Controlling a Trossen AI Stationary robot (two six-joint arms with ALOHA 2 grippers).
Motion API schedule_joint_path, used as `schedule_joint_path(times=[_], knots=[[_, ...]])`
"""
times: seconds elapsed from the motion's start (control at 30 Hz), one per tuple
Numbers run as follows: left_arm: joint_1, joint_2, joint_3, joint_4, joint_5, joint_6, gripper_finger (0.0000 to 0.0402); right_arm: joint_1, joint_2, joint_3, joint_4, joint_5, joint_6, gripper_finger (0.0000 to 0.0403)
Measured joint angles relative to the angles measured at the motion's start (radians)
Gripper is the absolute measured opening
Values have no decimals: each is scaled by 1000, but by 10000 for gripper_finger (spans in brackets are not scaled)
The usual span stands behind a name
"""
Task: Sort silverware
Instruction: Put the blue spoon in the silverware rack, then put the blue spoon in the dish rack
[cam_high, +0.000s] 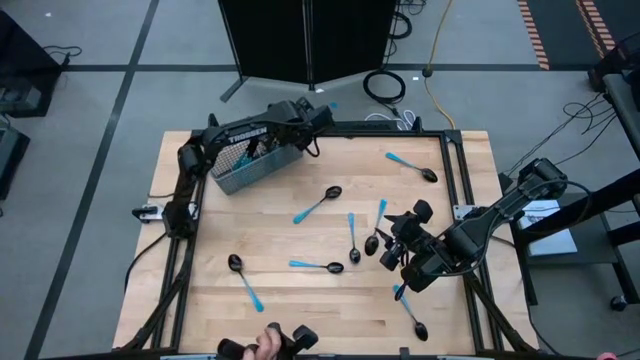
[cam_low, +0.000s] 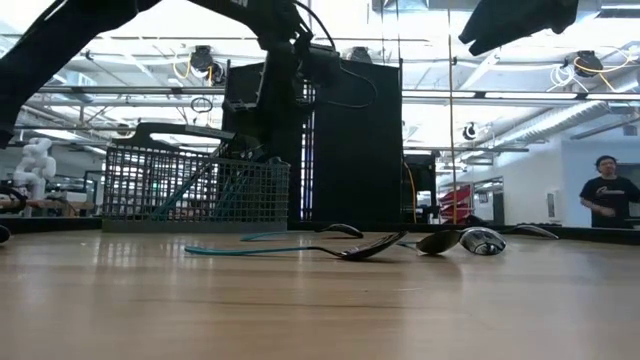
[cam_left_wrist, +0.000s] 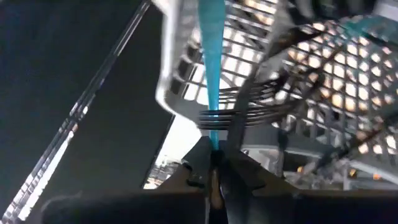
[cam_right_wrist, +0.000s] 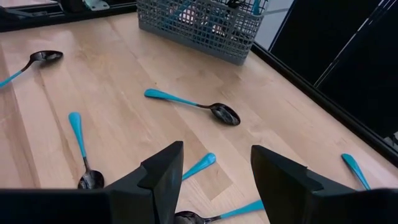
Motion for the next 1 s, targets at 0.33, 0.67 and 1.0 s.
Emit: schedule_joint_path(times=[0.33,0.67,1.0], knots=[[1,6,0,39,3,-17,118,0,0,0,-16,-2,-4,183],[-14,-61,1,27,74,-196,143,0,0,0,-26,-1,-4,183],[-95,-195,2,-54,162,-457,144,0,0,0,-26,-1,-2,183]])
